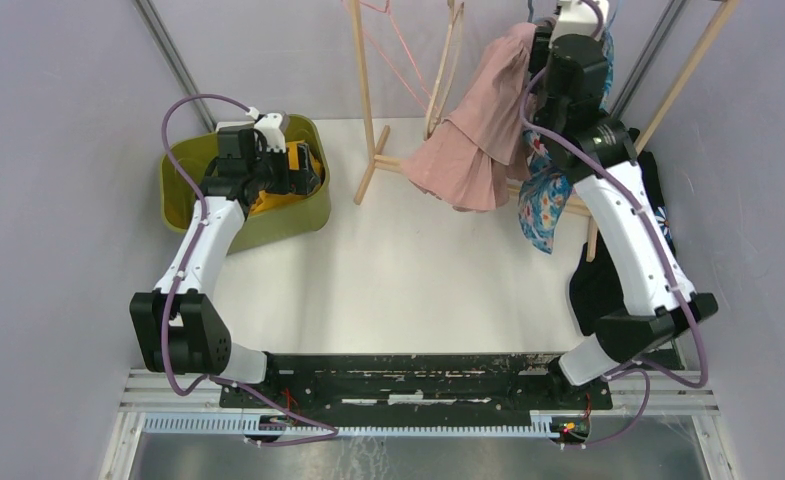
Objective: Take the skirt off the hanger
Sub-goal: Pick up the hanger from the clothesline.
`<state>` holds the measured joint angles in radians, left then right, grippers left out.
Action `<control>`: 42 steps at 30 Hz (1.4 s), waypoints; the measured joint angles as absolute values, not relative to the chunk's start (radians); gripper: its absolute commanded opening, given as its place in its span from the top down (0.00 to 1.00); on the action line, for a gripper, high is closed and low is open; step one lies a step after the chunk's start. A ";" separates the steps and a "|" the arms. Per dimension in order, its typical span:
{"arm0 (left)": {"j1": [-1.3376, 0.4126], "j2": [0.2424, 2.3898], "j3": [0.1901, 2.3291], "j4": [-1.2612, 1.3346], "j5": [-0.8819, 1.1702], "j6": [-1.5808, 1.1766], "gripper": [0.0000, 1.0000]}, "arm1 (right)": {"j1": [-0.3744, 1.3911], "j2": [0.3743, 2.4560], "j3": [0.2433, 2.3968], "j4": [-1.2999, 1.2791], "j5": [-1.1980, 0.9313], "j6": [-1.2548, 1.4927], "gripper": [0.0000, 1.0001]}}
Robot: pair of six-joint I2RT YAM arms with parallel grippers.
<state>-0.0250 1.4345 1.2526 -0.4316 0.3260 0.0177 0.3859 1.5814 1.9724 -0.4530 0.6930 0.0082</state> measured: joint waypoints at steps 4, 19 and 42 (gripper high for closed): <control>-0.031 1.435 1.251 -0.431 0.329 0.018 0.01 | 0.385 1.497 1.972 -0.466 0.687 0.049 0.46; -0.035 1.435 1.251 -0.431 0.343 0.018 0.01 | 0.385 1.517 2.010 -0.480 0.649 0.165 0.45; -0.035 1.435 1.246 -0.431 0.343 0.018 0.01 | 0.385 1.618 2.063 -0.452 0.597 0.339 0.54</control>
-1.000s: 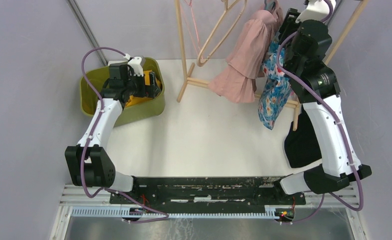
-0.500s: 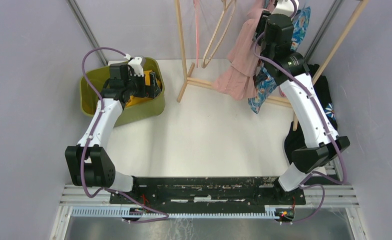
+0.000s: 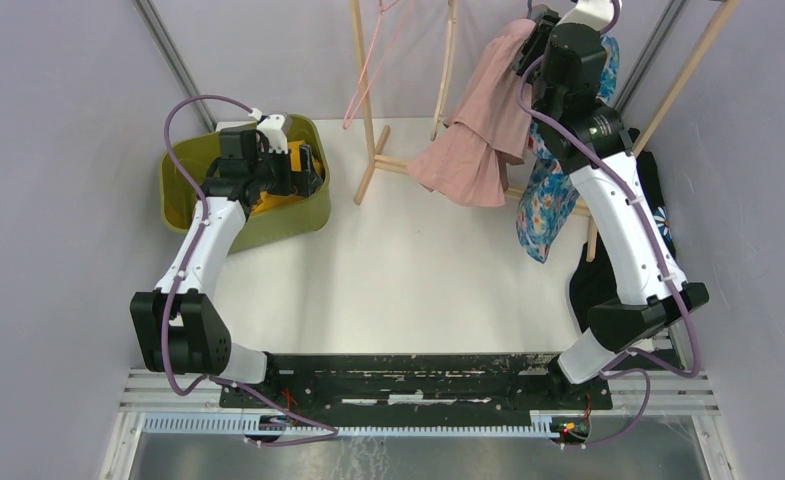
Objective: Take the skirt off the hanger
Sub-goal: Pick up the hanger from the clothesline.
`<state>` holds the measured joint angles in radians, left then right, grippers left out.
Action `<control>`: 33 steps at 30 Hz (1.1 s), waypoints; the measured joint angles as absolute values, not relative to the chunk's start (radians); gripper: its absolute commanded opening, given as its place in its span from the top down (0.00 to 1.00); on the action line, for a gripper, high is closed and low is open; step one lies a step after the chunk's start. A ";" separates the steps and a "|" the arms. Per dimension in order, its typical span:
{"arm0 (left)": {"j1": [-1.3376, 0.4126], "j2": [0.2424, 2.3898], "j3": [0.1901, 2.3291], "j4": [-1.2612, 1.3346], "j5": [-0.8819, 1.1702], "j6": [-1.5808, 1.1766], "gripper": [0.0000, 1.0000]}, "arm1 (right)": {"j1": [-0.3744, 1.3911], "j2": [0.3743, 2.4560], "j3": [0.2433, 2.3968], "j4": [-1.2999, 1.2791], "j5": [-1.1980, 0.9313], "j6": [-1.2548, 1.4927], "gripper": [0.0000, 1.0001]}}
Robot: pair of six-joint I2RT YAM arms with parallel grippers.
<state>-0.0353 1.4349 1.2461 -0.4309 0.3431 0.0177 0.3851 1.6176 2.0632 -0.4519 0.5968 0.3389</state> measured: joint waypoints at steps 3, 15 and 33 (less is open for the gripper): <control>-0.035 1.435 1.246 -0.431 0.343 0.018 0.01 | 0.386 1.610 2.064 -0.451 0.590 0.353 0.54; -0.038 1.435 1.245 -0.431 0.351 0.018 0.01 | 0.393 1.556 2.040 -0.406 0.601 0.382 0.52; -0.053 1.435 1.227 -0.409 0.370 0.018 0.01 | 0.451 1.733 2.078 -0.345 0.716 0.350 0.52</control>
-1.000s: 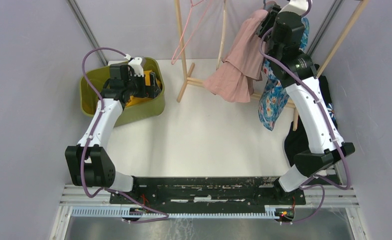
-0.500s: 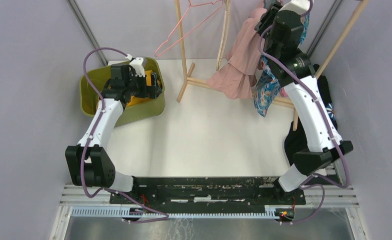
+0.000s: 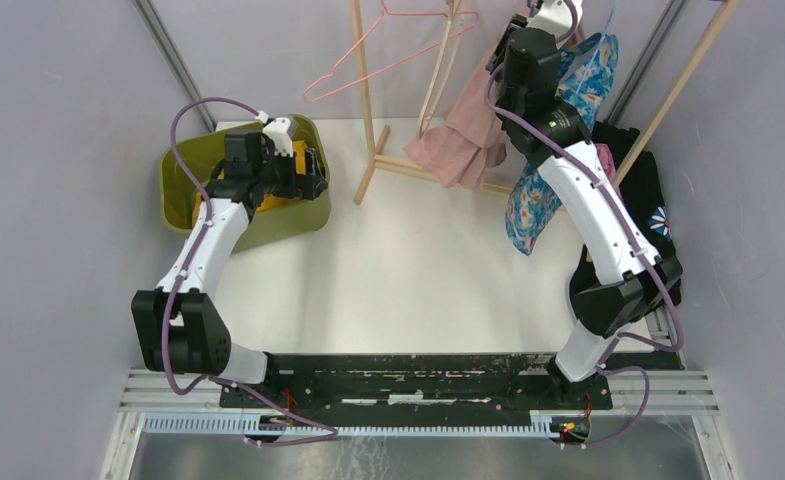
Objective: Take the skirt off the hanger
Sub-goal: Pick up the hanger from the clothesline.
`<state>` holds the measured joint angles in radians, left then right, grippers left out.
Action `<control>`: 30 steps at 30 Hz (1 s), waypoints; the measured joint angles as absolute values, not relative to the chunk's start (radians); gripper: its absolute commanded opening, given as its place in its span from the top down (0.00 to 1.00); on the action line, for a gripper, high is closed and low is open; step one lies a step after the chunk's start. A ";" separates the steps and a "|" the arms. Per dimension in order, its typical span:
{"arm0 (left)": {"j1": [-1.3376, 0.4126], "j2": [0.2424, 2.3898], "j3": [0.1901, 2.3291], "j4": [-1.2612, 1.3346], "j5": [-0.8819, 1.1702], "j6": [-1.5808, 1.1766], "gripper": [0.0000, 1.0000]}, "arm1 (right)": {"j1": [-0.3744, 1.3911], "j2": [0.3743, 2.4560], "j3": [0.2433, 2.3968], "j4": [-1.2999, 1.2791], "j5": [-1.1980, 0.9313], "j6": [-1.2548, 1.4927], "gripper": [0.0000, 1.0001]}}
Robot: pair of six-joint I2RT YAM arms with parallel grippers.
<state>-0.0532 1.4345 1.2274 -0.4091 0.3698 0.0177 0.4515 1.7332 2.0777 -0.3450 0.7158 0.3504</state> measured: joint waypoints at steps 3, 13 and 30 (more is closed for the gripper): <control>-0.055 1.435 1.215 -0.411 0.371 0.018 0.01 | 0.452 1.699 2.012 -0.328 0.777 0.315 0.52; -0.060 1.435 1.212 -0.410 0.380 0.018 0.01 | 0.449 1.626 1.942 -0.270 0.920 0.115 0.50; -0.060 1.437 1.213 -0.413 0.395 0.020 0.01 | 0.380 1.779 2.074 -0.385 0.912 0.041 0.48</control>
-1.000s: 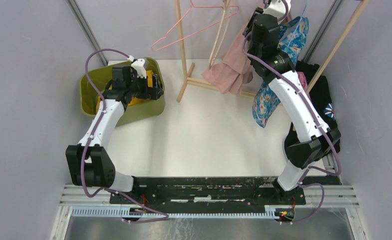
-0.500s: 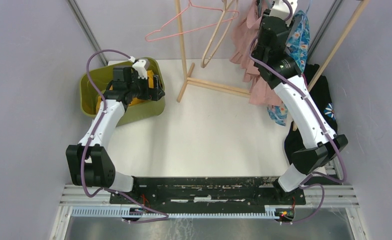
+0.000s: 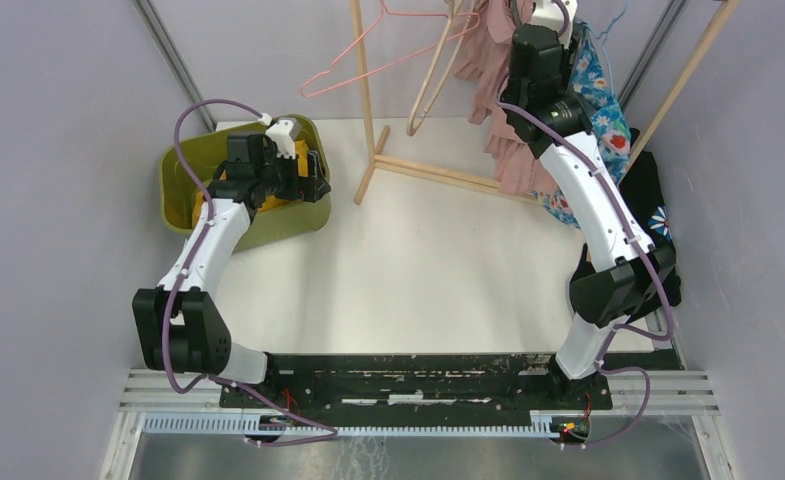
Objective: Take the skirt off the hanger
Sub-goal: Pick up the hanger from the clothesline.
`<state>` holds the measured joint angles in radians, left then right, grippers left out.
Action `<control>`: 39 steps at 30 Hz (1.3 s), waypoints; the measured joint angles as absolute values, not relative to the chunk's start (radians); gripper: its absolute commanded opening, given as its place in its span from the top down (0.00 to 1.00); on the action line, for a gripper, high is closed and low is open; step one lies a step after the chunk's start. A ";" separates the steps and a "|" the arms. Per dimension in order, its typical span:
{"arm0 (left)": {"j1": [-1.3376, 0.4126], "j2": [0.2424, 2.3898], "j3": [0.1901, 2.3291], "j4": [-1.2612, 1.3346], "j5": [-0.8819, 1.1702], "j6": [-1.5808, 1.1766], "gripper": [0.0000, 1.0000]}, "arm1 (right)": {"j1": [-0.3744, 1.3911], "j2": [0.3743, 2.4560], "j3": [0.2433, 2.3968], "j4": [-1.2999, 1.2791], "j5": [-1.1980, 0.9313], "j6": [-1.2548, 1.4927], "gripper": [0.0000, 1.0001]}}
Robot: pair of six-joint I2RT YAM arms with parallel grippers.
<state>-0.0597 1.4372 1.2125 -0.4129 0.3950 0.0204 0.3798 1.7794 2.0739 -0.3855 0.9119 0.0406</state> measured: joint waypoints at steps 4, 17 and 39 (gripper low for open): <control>-0.060 1.445 1.213 -0.414 0.395 0.025 0.01 | 0.373 1.779 2.088 -0.449 0.871 0.051 0.79; -0.060 1.447 1.213 -0.415 0.395 0.026 0.01 | 0.337 1.771 2.098 -0.517 0.744 0.066 0.99; -0.060 1.447 1.213 -0.414 0.394 0.026 0.01 | 0.325 1.717 1.938 -0.169 0.720 -0.333 0.99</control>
